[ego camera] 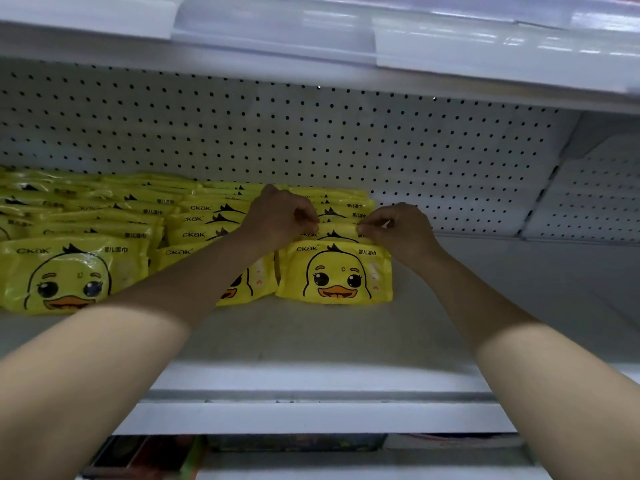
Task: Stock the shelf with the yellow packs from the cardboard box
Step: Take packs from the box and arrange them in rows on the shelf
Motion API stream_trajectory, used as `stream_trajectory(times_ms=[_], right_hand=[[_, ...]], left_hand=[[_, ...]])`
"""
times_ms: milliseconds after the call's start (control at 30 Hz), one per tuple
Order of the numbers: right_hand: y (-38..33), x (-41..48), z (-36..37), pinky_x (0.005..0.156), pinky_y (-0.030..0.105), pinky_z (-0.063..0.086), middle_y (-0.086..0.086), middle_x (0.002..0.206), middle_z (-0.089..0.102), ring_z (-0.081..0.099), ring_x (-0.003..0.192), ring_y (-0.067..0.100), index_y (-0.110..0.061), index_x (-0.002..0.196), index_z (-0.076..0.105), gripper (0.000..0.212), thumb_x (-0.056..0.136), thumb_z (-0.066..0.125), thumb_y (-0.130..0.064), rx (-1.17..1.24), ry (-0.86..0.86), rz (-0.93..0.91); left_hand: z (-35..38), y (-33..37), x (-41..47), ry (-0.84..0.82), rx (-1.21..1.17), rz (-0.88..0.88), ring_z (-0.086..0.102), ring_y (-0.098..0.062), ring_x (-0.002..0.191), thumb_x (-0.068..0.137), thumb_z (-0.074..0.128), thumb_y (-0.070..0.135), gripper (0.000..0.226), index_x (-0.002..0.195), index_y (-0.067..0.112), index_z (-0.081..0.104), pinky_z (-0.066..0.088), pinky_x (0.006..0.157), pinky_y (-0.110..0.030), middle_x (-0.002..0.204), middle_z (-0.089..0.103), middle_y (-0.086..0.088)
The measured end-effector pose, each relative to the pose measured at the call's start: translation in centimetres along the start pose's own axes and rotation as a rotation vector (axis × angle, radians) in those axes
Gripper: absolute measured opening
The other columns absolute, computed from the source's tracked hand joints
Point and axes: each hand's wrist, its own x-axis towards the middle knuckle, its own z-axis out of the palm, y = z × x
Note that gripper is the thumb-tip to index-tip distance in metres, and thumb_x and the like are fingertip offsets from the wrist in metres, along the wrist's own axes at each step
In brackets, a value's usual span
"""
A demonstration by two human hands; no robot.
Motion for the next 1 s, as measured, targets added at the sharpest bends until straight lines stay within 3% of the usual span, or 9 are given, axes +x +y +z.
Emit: stream_trajectory(times_ms=[133,233,367,500,667,833,1000], right_hand=[[-0.1,0.2,0.2,0.078,0.027,0.036,0.001,0.098,0.061,0.048,0.1,0.012,-0.016,0.096,0.079,0.022,0.088,0.072,-0.035,-0.157,0.001,0.0],[-0.6,0.0,0.1,0.077,0.028,0.032,0.008,0.106,0.059,0.036,0.102,0.013,-0.013,0.1,0.077,0.026,0.091,0.068,-0.035,-0.209,-0.004,0.001],[-1.2,-0.6,-0.8,0.08,0.028,0.031,0.009,0.111,0.06,0.043,0.116,0.023,-0.02,0.106,0.075,0.023,0.092,0.066,-0.036,-0.215,0.007,-0.034],[-1.8,-1.5,-2.4,0.085,0.03,0.039,0.011,0.119,0.058,0.041,0.119,0.025,-0.026,0.118,0.068,0.032,0.089,0.069,-0.038,-0.196,-0.016,-0.07],[-3.1,-3.7,-4.0,0.085,0.028,0.034,0.007,0.124,0.056,0.042,0.124,0.024,-0.028,0.128,0.059,0.044,0.087,0.072,-0.032,-0.177,-0.085,-0.115],[-5.1,-6.9,-4.9,0.093,0.03,0.042,0.008,0.132,0.054,0.05,0.123,0.026,-0.027,0.137,0.05,0.059,0.084,0.074,-0.03,-0.186,-0.189,-0.16],[-8.0,-11.7,-5.5,0.093,0.028,0.043,0.006,0.139,0.051,0.052,0.123,0.027,-0.033,0.141,0.044,0.067,0.082,0.077,-0.03,-0.226,-0.287,-0.175]], left_hand=[[0.1,0.7,0.3,-0.025,0.159,0.009,0.038,-0.018,0.105,0.09,0.065,0.035,0.012,0.095,0.027,0.074,0.039,0.087,-0.034,0.09,0.066,0.004],[0.1,1.6,0.2,-0.037,0.248,-0.004,0.04,-0.023,0.113,0.093,0.06,0.031,0.014,0.097,0.026,0.073,0.039,0.09,-0.036,0.085,0.059,0.003],[-0.3,2.5,-0.6,-0.041,0.272,-0.066,0.04,-0.026,0.116,0.094,0.06,0.033,0.014,0.099,0.025,0.07,0.042,0.092,-0.037,0.101,0.066,0.001],[-1.6,3.8,-2.1,-0.036,0.236,-0.115,0.039,-0.027,0.119,0.089,0.065,0.043,0.036,0.12,0.025,0.064,0.041,0.097,-0.039,0.115,0.061,-0.003],[-3.1,6.4,-5.6,-0.014,0.25,-0.163,0.038,-0.027,0.123,0.087,0.066,0.046,0.042,0.123,0.025,0.06,0.041,0.097,-0.039,0.114,0.059,-0.006],[-4.6,8.9,-10.1,-0.02,0.353,-0.294,0.032,-0.03,0.133,0.087,0.066,0.046,0.047,0.129,0.029,0.055,0.038,0.104,-0.041,0.134,0.048,-0.006],[-5.7,10.2,-16.4,0.003,0.352,-0.418,0.045,-0.034,0.124,0.082,0.073,0.042,0.055,0.131,0.03,0.053,0.046,0.1,-0.045,0.134,0.05,-0.011]])
